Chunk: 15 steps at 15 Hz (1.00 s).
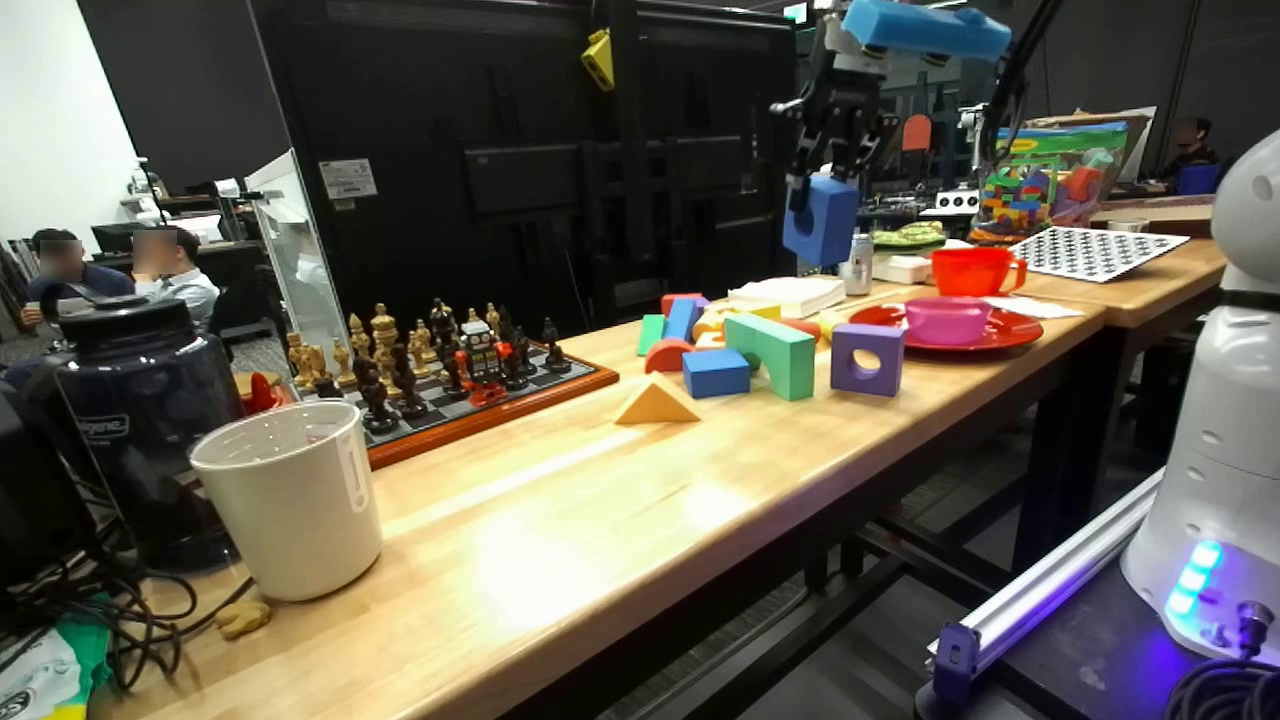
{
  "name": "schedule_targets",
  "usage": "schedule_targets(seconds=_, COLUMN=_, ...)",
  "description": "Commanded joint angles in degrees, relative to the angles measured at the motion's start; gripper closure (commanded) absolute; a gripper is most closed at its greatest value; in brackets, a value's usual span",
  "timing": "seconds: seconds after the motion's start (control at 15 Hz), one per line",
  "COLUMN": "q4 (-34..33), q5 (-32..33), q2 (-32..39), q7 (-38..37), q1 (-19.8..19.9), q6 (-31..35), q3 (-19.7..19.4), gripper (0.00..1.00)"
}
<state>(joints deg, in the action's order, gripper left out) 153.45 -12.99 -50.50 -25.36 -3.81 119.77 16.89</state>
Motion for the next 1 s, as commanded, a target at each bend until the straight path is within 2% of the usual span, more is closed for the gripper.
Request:
schedule_targets(seconds=0.0, q4=-4.4, q5=1.8, q2=5.4, q7=-0.9, q1=0.6, q6=-0.6, q3=1.3, gripper=0.84)
schedule_targets(seconds=0.93, q4=-13.5, q5=5.1, q2=21.5, q7=-0.5, q1=-0.6, q6=0.2, q3=0.9, gripper=0.84)
